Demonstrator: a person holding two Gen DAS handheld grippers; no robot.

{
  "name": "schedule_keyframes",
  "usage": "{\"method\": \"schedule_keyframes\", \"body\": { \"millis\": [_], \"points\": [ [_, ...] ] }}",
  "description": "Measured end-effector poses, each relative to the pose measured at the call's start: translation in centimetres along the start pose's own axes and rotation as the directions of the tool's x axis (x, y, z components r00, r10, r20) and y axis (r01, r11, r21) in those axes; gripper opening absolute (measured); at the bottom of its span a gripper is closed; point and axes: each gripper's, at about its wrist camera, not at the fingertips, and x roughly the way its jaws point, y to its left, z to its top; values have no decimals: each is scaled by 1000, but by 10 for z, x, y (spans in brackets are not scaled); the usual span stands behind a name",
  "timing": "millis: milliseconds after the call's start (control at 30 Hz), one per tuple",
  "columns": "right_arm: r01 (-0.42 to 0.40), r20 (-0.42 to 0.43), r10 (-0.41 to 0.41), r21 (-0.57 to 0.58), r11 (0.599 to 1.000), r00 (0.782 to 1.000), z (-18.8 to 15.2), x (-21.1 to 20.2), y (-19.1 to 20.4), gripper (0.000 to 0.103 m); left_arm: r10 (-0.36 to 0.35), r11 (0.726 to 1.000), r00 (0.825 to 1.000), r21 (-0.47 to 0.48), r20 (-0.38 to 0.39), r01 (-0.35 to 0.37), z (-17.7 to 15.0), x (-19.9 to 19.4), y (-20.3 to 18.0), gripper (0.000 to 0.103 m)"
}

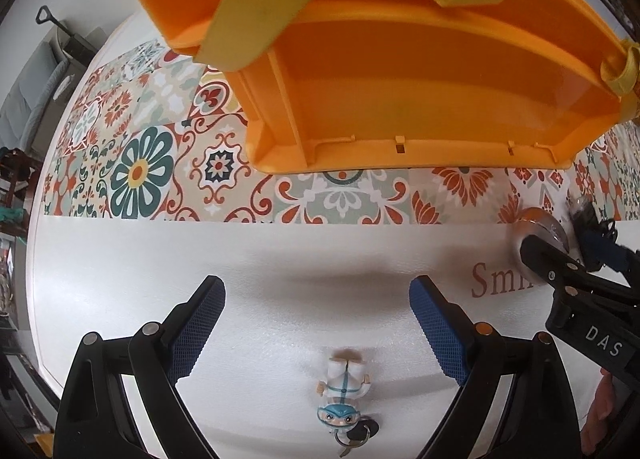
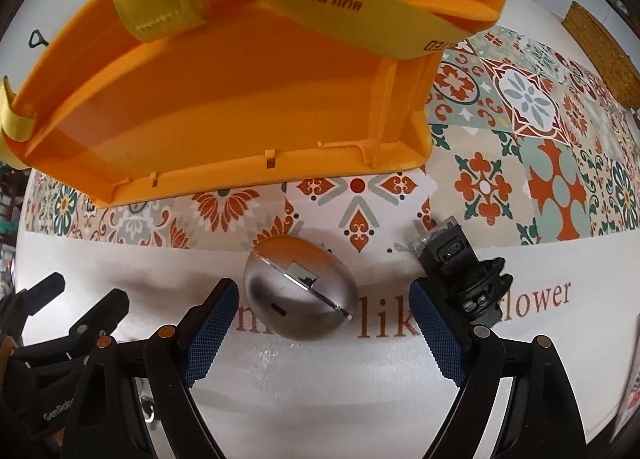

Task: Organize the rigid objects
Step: 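Move both tools back toward the silver egg device and figurine keychain, then grasp the silver egg device with the right gripper while the left grasps the figurine keychain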

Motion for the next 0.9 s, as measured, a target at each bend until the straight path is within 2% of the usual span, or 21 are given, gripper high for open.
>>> {"method": "schedule_keyframes", "body": {
  "millis": [300, 600, 667, 900],
  "points": [
    [0, -14, 0, -48, 999, 1000, 11, 19, 16, 87, 5, 1000, 1000, -1, -19, -5, -1, 7, 1, 94],
    [15, -2, -15, -77, 997, 1000, 4, 34, 22, 73, 6, 1000, 1000, -3, -24, -6, -1, 12, 3, 94],
    [25, 11, -24, -98, 995, 1000, 3, 34, 27, 62, 8, 1000, 1000, 0, -23, -8, -1, 12, 1, 94],
    [9, 15, -7, -99, 995, 1000, -2, 33, 34, 62, -6, 1000, 1000, 2, -13, 6, -3, 7, 1, 94]
  ]
}}
